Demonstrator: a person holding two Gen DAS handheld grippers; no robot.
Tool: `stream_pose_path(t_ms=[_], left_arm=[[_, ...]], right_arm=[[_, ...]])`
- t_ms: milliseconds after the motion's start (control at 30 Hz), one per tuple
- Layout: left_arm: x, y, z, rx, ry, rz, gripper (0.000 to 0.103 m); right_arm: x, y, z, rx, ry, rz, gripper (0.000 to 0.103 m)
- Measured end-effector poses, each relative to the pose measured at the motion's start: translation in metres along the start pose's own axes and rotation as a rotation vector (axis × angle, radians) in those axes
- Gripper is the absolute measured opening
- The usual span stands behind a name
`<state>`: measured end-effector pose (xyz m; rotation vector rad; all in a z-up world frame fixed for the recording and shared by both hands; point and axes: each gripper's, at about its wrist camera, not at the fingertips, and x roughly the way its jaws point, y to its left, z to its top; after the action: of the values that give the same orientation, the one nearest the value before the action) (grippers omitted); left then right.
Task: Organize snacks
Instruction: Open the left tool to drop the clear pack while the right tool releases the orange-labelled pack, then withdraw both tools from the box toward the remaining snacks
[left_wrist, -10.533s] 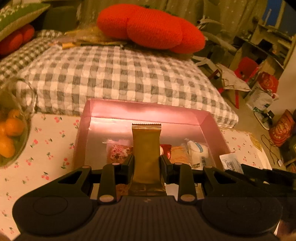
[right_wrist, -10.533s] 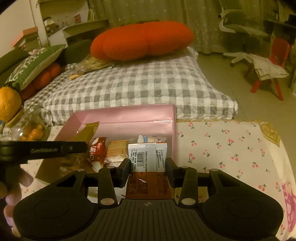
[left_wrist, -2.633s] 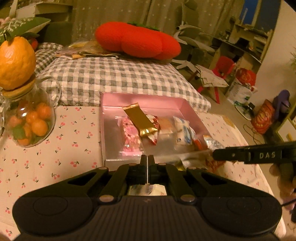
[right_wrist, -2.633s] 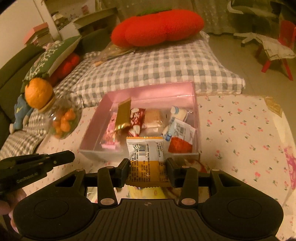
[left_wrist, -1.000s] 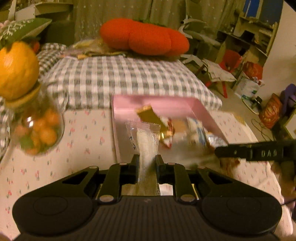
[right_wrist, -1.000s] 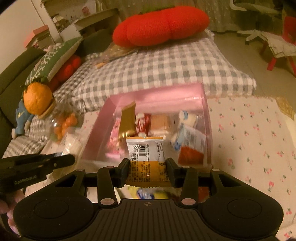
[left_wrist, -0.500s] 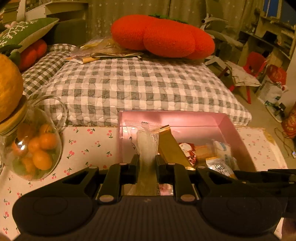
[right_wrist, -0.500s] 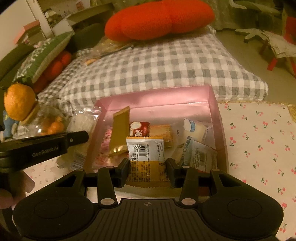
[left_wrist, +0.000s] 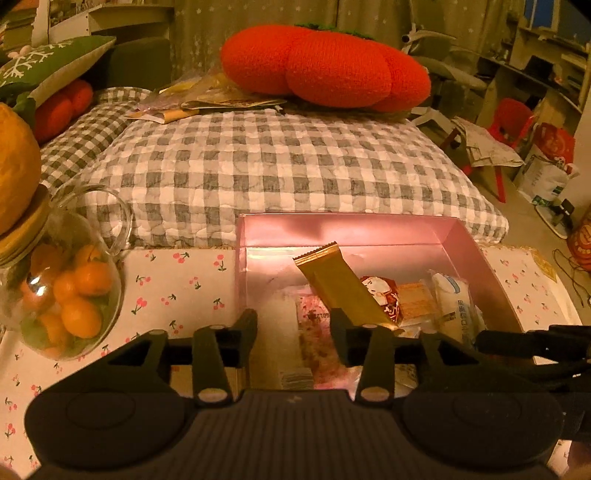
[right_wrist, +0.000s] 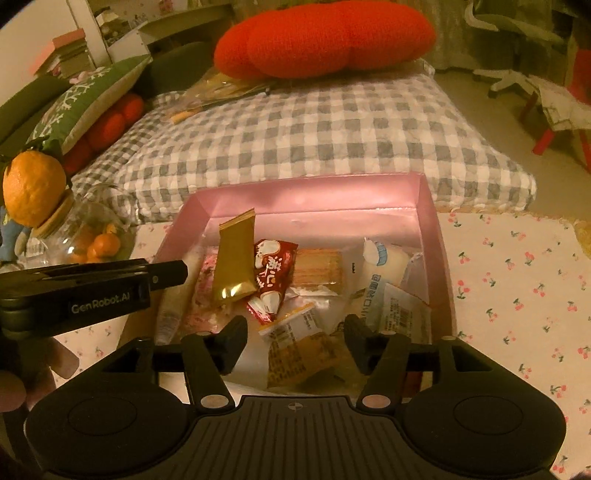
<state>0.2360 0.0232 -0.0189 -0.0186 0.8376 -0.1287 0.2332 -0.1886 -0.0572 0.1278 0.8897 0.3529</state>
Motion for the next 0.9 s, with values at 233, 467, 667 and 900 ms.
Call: stream_pose_path(t_ms=[233, 467, 667, 900], left_arm=[[-0.013, -0.003, -0.005, 0.003, -0.018, -0.012, 0.063], [-0.03, -0.005, -0.022, 0.014, -0.012, -0.048, 0.073], [-0.045, -0.004, -0.042, 0.009, 0.012, -0.085, 0.082], [-0.06, -0.006, -0.069, 0.04, 0.041, -0.101, 0.087]], right_arm=[[-0.018, -0.001, -0.001, 0.018, -0.019, -0.009, 0.067], [-0.048, -0.001, -0.011, 0.004, -0.034, -0.014, 0.072], [-0.071, -0.001, -0.027, 0.013, -0.042, -0.003, 0.079], [-0.083, 0.002, -0.056, -0.029, -0.016, -0.007, 0.081]])
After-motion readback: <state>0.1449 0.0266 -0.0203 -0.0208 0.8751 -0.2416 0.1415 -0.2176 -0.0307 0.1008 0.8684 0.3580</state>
